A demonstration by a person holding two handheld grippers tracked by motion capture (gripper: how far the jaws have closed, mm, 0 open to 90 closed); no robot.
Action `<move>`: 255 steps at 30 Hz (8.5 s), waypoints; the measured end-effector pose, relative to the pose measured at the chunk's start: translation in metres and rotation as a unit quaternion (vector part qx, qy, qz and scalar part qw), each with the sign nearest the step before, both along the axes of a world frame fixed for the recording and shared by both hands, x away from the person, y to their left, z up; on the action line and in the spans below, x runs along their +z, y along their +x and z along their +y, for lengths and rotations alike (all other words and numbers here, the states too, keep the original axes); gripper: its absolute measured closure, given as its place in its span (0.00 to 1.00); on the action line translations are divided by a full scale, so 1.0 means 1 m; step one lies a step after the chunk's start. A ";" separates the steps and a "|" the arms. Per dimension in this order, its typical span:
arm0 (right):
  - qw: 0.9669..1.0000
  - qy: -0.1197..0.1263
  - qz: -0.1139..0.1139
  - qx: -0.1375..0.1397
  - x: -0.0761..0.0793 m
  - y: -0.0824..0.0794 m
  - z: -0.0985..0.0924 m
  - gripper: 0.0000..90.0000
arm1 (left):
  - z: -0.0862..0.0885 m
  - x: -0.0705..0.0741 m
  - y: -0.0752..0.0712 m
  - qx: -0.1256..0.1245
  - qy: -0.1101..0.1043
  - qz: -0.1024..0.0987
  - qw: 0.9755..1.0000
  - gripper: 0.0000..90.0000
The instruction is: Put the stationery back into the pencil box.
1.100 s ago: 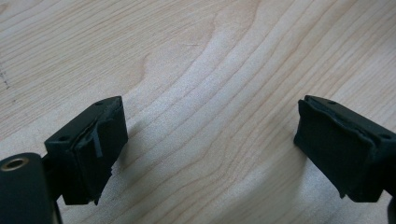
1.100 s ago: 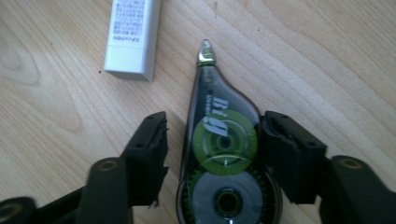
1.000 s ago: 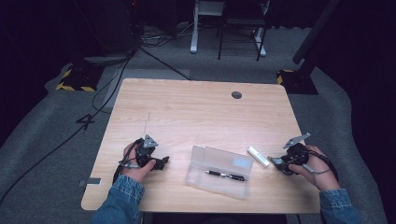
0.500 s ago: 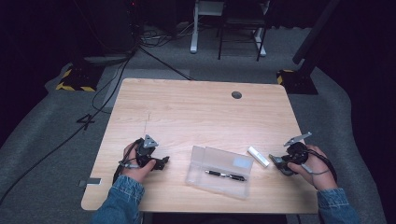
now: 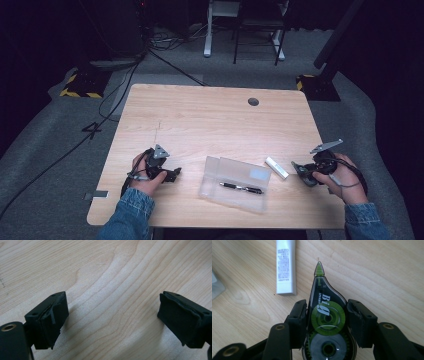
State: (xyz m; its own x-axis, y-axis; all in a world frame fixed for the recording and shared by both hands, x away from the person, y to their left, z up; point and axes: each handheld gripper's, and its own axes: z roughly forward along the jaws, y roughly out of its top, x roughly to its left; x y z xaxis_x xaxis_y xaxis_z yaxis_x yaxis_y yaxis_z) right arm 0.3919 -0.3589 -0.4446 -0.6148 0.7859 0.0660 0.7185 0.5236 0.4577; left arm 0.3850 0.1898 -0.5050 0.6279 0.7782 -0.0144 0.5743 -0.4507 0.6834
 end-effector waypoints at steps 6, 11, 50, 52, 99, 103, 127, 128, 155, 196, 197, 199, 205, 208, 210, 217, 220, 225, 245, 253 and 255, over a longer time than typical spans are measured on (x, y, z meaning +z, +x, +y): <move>0.999 0.019 -0.032 -0.002 0.021 -0.006 -0.004 0.58 | 0.000 0.000 0.000 -0.001 0.001 -0.001 1.000 0.11; 0.998 0.042 -0.056 -0.007 0.039 -0.014 -0.002 0.58 | 0.000 0.000 -0.001 -0.001 0.000 0.000 1.000 0.11; 0.978 0.078 -0.124 0.151 0.077 -0.056 0.081 0.58 | 0.000 0.001 -0.001 -0.002 0.002 0.002 1.000 0.11; 0.976 0.079 -0.121 0.163 0.076 -0.057 0.087 0.58 | 0.000 0.000 -0.001 -0.001 0.002 0.001 1.000 0.11; 0.947 0.043 -0.033 0.316 -0.004 -0.056 0.165 0.58 | 0.000 0.000 -0.001 -0.001 0.001 0.001 1.000 0.11; 0.947 0.036 -0.026 0.319 -0.008 -0.055 0.166 0.58 | -0.001 0.000 -0.001 -0.001 0.001 0.001 1.000 0.11; 0.945 0.034 0.002 0.325 -0.020 -0.053 0.169 0.57 | 0.000 0.000 -0.001 -0.001 0.001 0.001 1.000 0.11; 0.945 0.036 0.004 0.324 -0.020 -0.053 0.169 0.57 | 0.000 0.000 -0.001 -0.001 0.002 0.001 1.000 0.11; 0.936 0.065 0.037 0.345 -0.024 -0.058 0.172 0.52 | 0.000 0.000 -0.001 -0.001 0.002 0.001 1.000 0.11; 0.962 0.112 -0.168 0.184 0.060 -0.044 0.102 0.47 | -0.001 0.000 -0.003 -0.004 0.002 0.003 1.000 0.11; 0.963 0.114 -0.169 0.177 0.059 -0.042 0.099 0.47 | -0.001 0.000 -0.003 -0.003 0.002 0.003 1.000 0.11; 0.964 0.118 -0.171 0.166 0.059 -0.039 0.094 0.47 | -0.001 0.000 -0.003 -0.003 0.002 0.002 1.000 0.11; 0.970 0.097 -0.179 0.133 0.052 -0.029 0.080 0.46 | -0.001 0.000 -0.003 -0.004 0.002 0.003 1.000 0.11; 0.974 0.085 -0.176 0.114 0.045 -0.022 0.073 0.45 | -0.001 0.000 -0.003 -0.003 0.001 0.002 1.000 0.11; 0.977 0.078 -0.169 0.101 0.040 -0.018 0.068 0.45 | -0.001 0.000 -0.003 -0.003 0.002 0.003 1.000 0.11; 0.985 0.062 -0.146 0.069 0.023 -0.007 0.056 0.45 | -0.001 0.000 -0.003 -0.004 0.002 0.003 1.000 0.11; 0.987 0.057 -0.137 0.061 0.016 -0.004 0.053 0.44 | -0.001 0.000 -0.003 -0.004 0.002 0.003 1.000 0.11; 0.991 0.043 -0.115 0.050 0.005 0.001 0.050 0.43 | -0.001 0.000 -0.003 -0.004 0.002 0.003 1.000 0.11; 0.998 0.004 -0.030 0.051 -0.023 0.005 0.056 0.60 | -0.001 0.000 -0.003 -0.004 0.002 0.002 1.000 0.11; 0.998 -0.008 -0.024 0.055 -0.029 0.005 0.063 0.69 | -0.001 0.001 -0.003 -0.004 0.002 0.002 1.000 0.11; 0.998 -0.013 -0.026 0.055 -0.029 0.005 0.063 0.72 | -0.001 0.000 -0.003 -0.004 0.002 0.003 1.000 0.11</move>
